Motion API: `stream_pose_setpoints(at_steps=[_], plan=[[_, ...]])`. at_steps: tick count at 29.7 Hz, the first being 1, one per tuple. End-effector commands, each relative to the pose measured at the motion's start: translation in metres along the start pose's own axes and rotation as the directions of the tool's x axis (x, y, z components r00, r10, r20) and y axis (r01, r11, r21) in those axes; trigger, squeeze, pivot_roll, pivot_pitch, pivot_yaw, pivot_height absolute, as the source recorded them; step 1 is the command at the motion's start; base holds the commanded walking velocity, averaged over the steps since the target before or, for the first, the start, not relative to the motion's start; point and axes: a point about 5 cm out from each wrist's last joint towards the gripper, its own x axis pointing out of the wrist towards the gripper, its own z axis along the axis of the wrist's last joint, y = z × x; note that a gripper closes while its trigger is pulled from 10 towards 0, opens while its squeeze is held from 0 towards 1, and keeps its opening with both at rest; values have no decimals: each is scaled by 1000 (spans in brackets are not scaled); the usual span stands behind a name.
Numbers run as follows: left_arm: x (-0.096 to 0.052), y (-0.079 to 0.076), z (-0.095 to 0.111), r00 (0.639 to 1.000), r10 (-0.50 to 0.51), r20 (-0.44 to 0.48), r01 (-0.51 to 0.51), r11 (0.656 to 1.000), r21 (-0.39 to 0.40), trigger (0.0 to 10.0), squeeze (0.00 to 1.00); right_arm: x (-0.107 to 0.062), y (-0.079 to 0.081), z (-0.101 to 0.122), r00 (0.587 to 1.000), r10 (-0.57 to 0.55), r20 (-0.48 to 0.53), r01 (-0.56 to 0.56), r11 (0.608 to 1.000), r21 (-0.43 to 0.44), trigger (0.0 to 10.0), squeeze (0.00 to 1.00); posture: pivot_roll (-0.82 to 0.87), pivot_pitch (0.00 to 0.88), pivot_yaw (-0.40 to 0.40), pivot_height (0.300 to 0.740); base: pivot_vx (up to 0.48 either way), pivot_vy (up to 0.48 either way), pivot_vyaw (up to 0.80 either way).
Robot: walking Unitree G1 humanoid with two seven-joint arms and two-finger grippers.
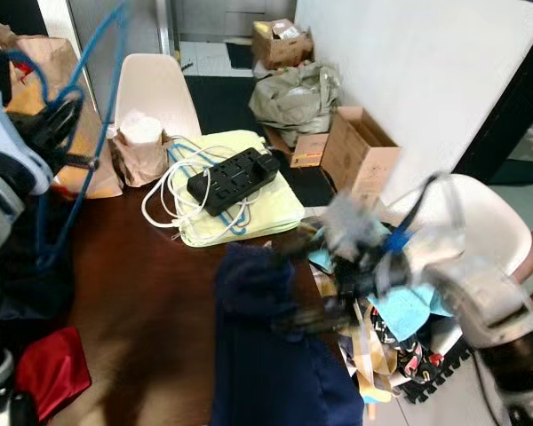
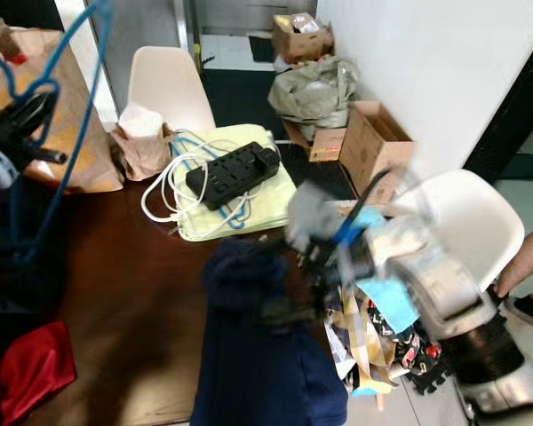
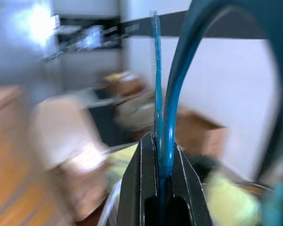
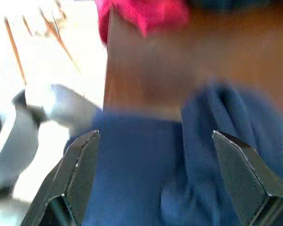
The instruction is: Hang hanger
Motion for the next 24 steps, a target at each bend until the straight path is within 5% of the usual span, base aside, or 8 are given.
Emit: stream_pose_setpoints(at_steps=[1, 5, 9, 15, 18, 19, 23, 24], plan=[[1, -3, 7, 998, -41, 43, 40, 998, 42, 10000, 0, -15, -5, 6, 1000, -27, 6, 27, 999, -35, 10000, 0, 68, 70, -58, 740, 0, 0, 0], [4, 10, 10, 998, 15, 56, -18, 998, 55, 10000, 0, -33, -15, 21, 989, -86, 122, 93, 994, -59, 10000, 0, 71, 69, -57, 740, 0, 0, 0], [22, 31, 9, 986, 157, 59, -157, 988, -6, 10000, 0, -65, -33, 74, 868, -148, 474, 230, 966, -120, 10000, 0, 76, 62, -57, 740, 0, 0, 0], [28, 30, -8, 985, 170, -10, -171, 985, -36, 10000, 0, -65, -26, 87, 844, -56, 533, 173, 970, -172, 10000, 0, 62, 61, -42, 740, 0, 0, 0], [24, 26, -42, 965, 62, -254, -29, 991, 132, 10000, 0, -67, -20, 91, 881, 31, 472, 100, 963, -249, 10000, 0, 54, 63, -36, 740, 0, 0, 0], [24, 26, -42, 965, 62, -254, -29, 991, 132, 10000, 0, -67, -20, 91, 881, 31, 472, 100, 963, -249, 10000, 0, 54, 63, -36, 740, 0, 0, 0], [8, 2, -62, 846, -223, -484, 380, 890, 254, 10000, 0, -50, -16, 91, 935, 97, 342, 25, 942, -335, 10000, 0, 61, 67, -36, 740, 0, 0, 0], [8, 2, -62, 846, -223, -484, 380, 890, 254, 10000, 0, -50, -16, 91, 935, 97, 342, 25, 942, -335, 10000, 0, 61, 67, -36, 740, 0, 0, 0]])
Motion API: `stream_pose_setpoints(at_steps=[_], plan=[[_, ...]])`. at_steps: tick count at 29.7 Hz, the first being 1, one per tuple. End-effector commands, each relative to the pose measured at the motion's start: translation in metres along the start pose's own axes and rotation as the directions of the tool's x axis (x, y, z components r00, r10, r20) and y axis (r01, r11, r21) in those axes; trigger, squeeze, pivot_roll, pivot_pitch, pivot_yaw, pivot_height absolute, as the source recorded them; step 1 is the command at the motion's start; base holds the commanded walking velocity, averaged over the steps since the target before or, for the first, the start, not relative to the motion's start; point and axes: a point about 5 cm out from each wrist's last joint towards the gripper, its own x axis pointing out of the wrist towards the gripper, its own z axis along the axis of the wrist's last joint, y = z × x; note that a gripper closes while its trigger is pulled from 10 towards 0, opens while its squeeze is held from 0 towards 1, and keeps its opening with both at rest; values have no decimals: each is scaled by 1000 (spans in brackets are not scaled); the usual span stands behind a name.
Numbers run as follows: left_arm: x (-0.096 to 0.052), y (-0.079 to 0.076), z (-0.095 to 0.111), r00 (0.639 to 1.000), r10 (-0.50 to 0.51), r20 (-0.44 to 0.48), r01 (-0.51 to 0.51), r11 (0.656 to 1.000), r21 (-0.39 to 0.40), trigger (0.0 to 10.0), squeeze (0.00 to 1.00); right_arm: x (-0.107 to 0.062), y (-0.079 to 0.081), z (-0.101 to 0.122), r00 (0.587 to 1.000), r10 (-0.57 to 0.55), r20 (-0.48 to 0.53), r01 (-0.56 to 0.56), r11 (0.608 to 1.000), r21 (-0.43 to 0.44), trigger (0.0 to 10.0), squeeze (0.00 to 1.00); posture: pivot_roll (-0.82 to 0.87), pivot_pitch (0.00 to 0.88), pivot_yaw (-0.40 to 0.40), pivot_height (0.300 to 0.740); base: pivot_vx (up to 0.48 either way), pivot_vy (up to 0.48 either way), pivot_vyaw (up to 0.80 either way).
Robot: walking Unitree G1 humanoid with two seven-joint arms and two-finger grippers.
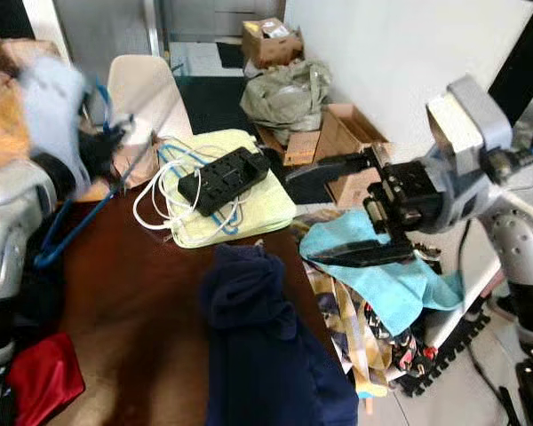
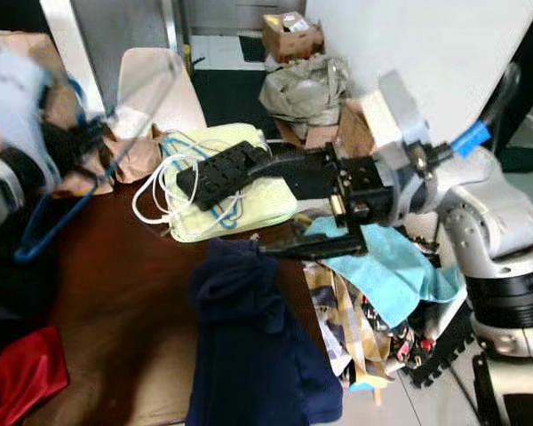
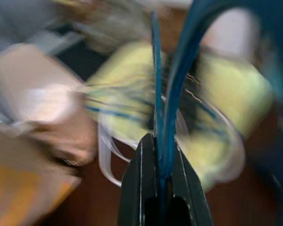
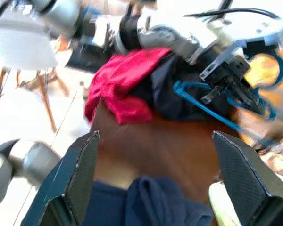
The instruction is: Hang hanger
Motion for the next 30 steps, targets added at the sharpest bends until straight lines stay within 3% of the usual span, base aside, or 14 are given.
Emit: stream_pose_setpoints(at_steps=[1, 4, 7, 13, 16, 19, 20, 21, 22, 23, 30], plan=[[-3, -18, 11, 985, -167, 38, 162, 981, 109, 10000, 0, 9, 0, 3, 999, 36, -37, -38, 998, -52, 10000, 0, 63, 67, -35, 740, 0, 0, 0], [-11, -30, 19, 951, -301, 75, 282, 938, 201, 10000, 0, 19, -3, 0, 996, 38, -83, -45, 995, -91, 10000, 0, 68, 71, -33, 740, 0, 0, 0], [-16, -32, 29, 931, -342, 124, 302, 917, 261, 10000, 0, 28, -7, -6, 989, 29, -145, -47, 992, -121, 10000, 0, 69, 74, -34, 740, 0, 0, 0], [-23, -35, 40, 912, -377, 165, 323, 904, 279, 10000, 0, 37, -14, -9, 987, -20, -161, -4, 989, -151, 10000, 0, 70, 72, -36, 740, 0, 0, 0], [-28, -42, 46, 883, -438, 169, 376, 875, 304, 10000, 0, 42, -24, -9, 981, -102, -168, 69, 979, -191, 10000, 0, 69, 75, -35, 740, 0, 0, 0], [-33, -55, 52, 821, -528, 217, 464, 839, 285, 10000, 0, 41, -37, -6, 965, -196, -175, 156, 963, -220, 10000, 0, 67, 68, -38, 740, 0, 0, 0], [-33, -55, 52, 821, -528, 217, 464, 839, 285, 10000, 0, 41, -37, -6, 965, -196, -175, 156, 963, -220, 10000, 0, 67, 68, -38, 740, 0, 0, 0], [-35, -61, 54, 789, -567, 238, 502, 817, 283, 10000, 0, 42, -40, -5, 960, -219, -175, 178, 958, -227, 10000, 0, 65, 68, -37, 740, 0, 0, 0], [-35, -61, 54, 789, -567, 238, 502, 817, 283, 10000, 0, 42, -40, -5, 960, -219, -175, 178, 958, -227, 10000, 0, 65, 68, -37, 740, 0, 0, 0], [-35, -67, 57, 761, -592, 266, 523, 802, 288, 10000, 0, 45, -40, -4, 961, -214, -175, 173, 959, -225, 10000, 0, 63, 65, -38, 740, 0, 0, 0], [-35, -73, 59, 739, -610, 286, 535, 789, 302, 10000, 0, 50, -38, -5, 966, -191, -176, 152, 965, -213, 10000, 0, 61, 63, -41, 740, 0, 0, 0]])
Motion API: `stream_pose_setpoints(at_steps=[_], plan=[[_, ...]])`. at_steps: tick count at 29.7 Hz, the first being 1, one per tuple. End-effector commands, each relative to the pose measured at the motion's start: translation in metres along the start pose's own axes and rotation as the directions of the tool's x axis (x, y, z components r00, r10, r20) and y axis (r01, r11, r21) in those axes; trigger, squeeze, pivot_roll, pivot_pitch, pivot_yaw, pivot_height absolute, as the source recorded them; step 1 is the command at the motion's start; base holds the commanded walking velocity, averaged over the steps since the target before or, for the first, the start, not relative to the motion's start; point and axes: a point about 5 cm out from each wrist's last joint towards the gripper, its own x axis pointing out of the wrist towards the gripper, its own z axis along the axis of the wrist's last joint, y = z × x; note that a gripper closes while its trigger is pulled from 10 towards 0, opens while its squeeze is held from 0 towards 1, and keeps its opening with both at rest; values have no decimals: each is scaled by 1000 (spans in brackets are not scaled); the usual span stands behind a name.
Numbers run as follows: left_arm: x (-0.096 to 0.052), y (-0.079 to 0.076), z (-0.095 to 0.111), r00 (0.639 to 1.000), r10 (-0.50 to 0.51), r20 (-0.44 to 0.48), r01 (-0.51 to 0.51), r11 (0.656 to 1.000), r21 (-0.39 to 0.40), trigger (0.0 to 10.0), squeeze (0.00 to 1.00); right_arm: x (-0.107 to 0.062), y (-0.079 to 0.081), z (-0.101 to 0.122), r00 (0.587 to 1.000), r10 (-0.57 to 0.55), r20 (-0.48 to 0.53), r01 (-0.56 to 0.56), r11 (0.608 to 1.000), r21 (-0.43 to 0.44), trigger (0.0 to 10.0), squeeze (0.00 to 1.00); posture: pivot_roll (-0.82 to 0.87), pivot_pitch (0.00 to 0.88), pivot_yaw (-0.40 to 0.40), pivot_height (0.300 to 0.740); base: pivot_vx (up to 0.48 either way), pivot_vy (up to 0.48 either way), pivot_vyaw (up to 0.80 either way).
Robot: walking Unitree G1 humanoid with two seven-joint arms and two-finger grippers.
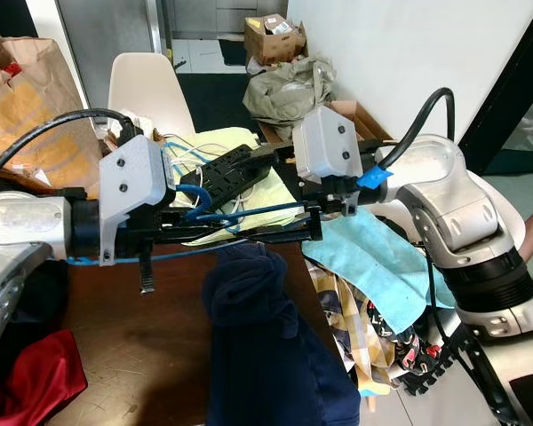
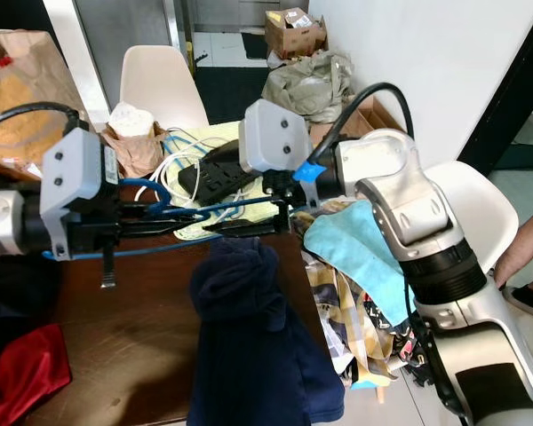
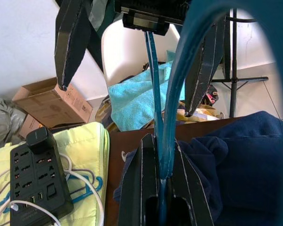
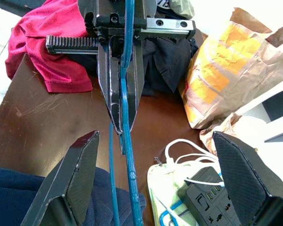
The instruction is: Hang hanger
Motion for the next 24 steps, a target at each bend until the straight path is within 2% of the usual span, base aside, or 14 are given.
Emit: stream_pose_setpoints(at_steps=[1, 4, 6, 10, 14, 15, 17, 18, 19, 21, 22, 23, 24], plan=[[8, -10, 9, 996, -70, 62, 69, 997, 27, 10000, 0, 5, 11, -4, 995, 92, -50, -91, 996, 7, 10000, 0, 59, 64, -43, 740, 0, 0, 0], [10, -12, 10, 993, -91, 68, 89, 996, 28, 10000, 0, 5, 17, -9, 987, 138, -79, -137, 990, 18, 10000, 0, 57, 60, -40, 740, 0, 0, 0], [16, -17, 9, 987, -151, 57, 149, 988, 30, 10000, 0, 5, 21, -13, 978, 165, -124, -165, 986, 17, 10000, 0, 50, 56, -27, 740, 0, 0, 0], [17, -19, 8, 984, -169, 49, 168, 985, 29, 10000, 0, 5, 20, -13, 979, 157, -132, -157, 987, 9, 10000, 0, 50, 56, -27, 740, 0, 0, 0], [21, -19, 2, 986, -168, 7, 167, 985, 39, 10000, 0, 0, 15, -18, 964, 119, -238, -130, 991, -27, 10000, 0, 40, 48, -13, 740, 0, 0, 0], [21, -19, 2, 986, -168, 7, 167, 985, 39, 10000, 0, 0, 15, -18, 964, 119, -238, -130, 991, -27, 10000, 0, 40, 48, -13, 740, 0, 0, 0], [23, -16, -8, 988, -131, -83, 136, 989, 61, 10000, 0, -7, 12, -24, 941, 95, -324, -111, 993, -32, 10000, 0, 37, 46, -8, 740, 0, 0, 0], [23, -16, -8, 988, -131, -83, 136, 989, 61, 10000, 0, -7, 12, -24, 941, 95, -324, -111, 993, -32, 10000, 0, 37, 46, -8, 740, 0, 0, 0], [23, -14, -14, 986, -100, -135, 110, 991, 73, 10000, 0, -12, 10, -27, 925, 77, -373, -96, 995, -34, 10000, 0, 38, 46, -9, 740, 0, 0, 0], [23, -14, -14, 986, -100, -135, 110, 991, 73, 10000, 0, -12, 10, -27, 925, 77, -373, -96, 995, -34, 10000, 0, 38, 46, -9, 740, 0, 0, 0], [22, -10, -20, 979, -61, -192, 79, 993, 88, 10000, 0, -17, 8, -31, 908, 58, -416, -77, 997, -30, 10000, 0, 38, 45, -9, 740, 0, 0, 0], [22, -10, -20, 979, -61, -192, 79, 993, 88, 10000, 0, -17, 8, -31, 908, 58, -416, -77, 997, -30, 10000, 0, 38, 45, -9, 740, 0, 0, 0], [19, -4, -26, 969, -14, -246, 42, 994, 106, 10000, 0, -23, 5, -35, 889, 40, -457, -59, 998, -28, 10000, 0, 38, 45, -9, 740, 0, 0, 0]])
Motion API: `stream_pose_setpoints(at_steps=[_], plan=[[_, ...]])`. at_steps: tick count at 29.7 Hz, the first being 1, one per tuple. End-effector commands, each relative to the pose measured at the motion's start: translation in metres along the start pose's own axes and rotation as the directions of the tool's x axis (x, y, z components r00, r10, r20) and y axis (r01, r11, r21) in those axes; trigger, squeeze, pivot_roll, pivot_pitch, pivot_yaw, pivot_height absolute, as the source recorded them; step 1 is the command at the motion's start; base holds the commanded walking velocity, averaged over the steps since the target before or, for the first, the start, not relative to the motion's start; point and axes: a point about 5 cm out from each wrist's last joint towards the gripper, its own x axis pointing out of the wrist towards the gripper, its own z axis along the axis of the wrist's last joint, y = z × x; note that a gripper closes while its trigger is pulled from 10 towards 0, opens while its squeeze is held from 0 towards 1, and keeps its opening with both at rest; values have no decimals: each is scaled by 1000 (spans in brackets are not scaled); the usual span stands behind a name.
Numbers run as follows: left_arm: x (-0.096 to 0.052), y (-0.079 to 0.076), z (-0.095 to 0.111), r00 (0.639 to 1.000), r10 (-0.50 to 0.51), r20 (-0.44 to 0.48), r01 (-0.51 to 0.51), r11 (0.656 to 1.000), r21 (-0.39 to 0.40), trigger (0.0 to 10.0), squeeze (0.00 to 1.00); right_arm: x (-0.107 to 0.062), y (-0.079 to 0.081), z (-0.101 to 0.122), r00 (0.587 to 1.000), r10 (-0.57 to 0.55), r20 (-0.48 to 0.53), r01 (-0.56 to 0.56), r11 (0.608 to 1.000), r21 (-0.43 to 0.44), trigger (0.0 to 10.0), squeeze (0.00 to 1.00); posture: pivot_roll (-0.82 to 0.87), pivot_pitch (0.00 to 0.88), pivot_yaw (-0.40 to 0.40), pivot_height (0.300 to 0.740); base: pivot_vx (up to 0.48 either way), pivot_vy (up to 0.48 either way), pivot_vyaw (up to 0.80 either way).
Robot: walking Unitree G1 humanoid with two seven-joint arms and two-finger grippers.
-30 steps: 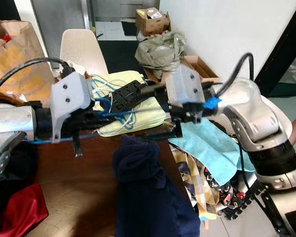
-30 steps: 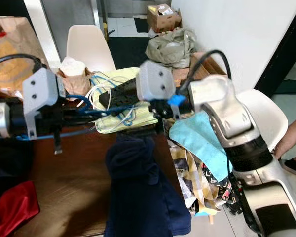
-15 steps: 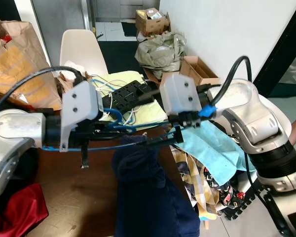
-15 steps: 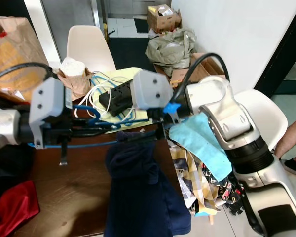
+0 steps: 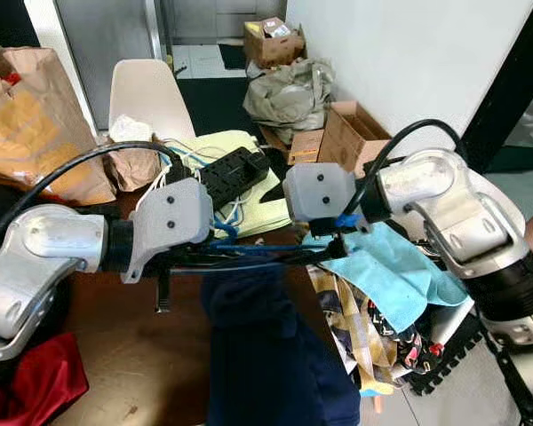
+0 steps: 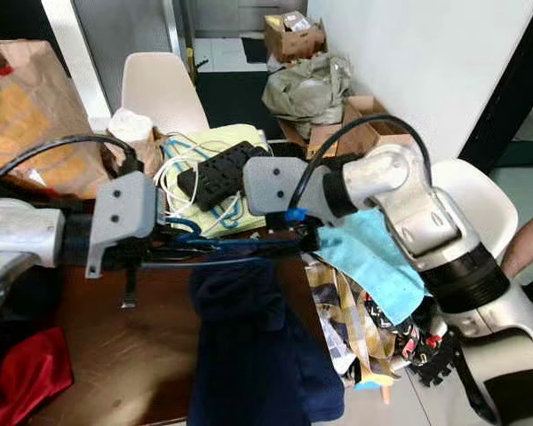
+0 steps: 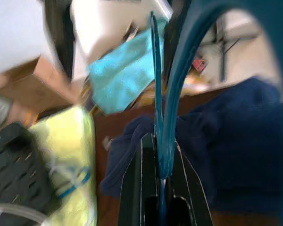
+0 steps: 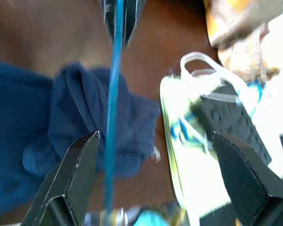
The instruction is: Hang hanger
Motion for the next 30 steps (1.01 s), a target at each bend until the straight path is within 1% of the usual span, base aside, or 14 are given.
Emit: stream_pose_setpoints(at_steps=[1, 2, 3, 4, 6, 8, 12, 14, 15, 18, 20, 21, 24, 30], plan=[[-4, 6, -5, 997, 35, -71, -33, 999, 29, 10000, 0, -3, -4, -3, 998, -12, -54, 12, 1000, -3, 10000, 0, 38, 45, -9, 740, 0, 0, 0], [-8, 13, -13, 986, 92, -141, -87, 995, 45, 10000, 0, -9, -6, -10, 996, -27, -89, 27, 1000, -3, 10000, 0, 39, 43, -8, 740, 0, 0, 0], [-8, 13, -13, 986, 92, -141, -87, 995, 45, 10000, 0, -9, -6, -10, 996, -27, -89, 27, 1000, -3, 10000, 0, 39, 43, -8, 740, 0, 0, 0], [-14, 19, -21, 969, 138, -207, -126, 990, 68, 10000, 0, -15, -7, -14, 994, -29, -104, 30, 1000, 0, 10000, 0, 43, 40, -9, 740, 0, 0, 0], [-14, 19, -21, 969, 138, -207, -126, 990, 68, 10000, 0, -15, -7, -14, 994, -29, -104, 30, 1000, 0, 10000, 0, 43, 40, -9, 740, 0, 0, 0], [-19, 26, -28, 943, 202, -265, -183, 978, 95, 10000, 0, -21, -7, -16, 995, -31, -90, 32, 999, 11, 10000, 0, 42, 40, -8, 740, 0, 0, 0], [-19, 27, -28, 940, 220, -261, -200, 975, 100, 10000, 0, -20, -4, -12, 998, -14, -55, 15, 1000, 21, 10000, 0, 38, 40, -8, 740, 0, 0, 0], [-12, 27, -22, 948, 233, -215, -214, 971, 107, 10000, 0, -9, 4, 1, 999, 30, 33, -31, 999, 27, 10000, 0, 36, 39, -8, 740, 0, 0, 0], [-12, 27, -22, 948, 233, -215, -214, 971, 107, 10000, 0, -9, 4, 1, 999, 30, 33, -31, 999, 27, 10000, 0, 36, 39, -8, 740, 0, 0, 0], [-4, 25, -15, 964, 213, -156, -197, 974, 117, 10000, 0, 5, 8, 11, 994, 46, 100, -50, 998, 36, 10000, 0, 37, 40, -7, 740, 0, 0, 0], [1, 20, -8, 980, 175, -98, -163, 979, 127, 10000, 0, 14, 10, 15, 990, 45, 133, -52, 998, 48, 10000, 0, 39, 41, -7, 740, 0, 0, 0], [1, 20, -8, 980, 175, -98, -163, 979, 127, 10000, 0, 14, 10, 15, 990, 45, 133, -52, 998, 48, 10000, 0, 39, 41, -7, 740, 0, 0, 0], [5, 7, 4, 997, 77, -2, -76, 990, 116, 10000, 0, 24, 10, 18, 985, 23, 171, -34, 998, 60, 10000, 0, 40, 43, -6, 740, 0, 0, 0], [6, 0, 4, 1000, 22, 6, -22, 994, 103, 10000, 0, 25, 6, 23, 980, -9, 200, -4, 998, 63, 10000, 0, 38, 43, -6, 740, 0, 0, 0]])
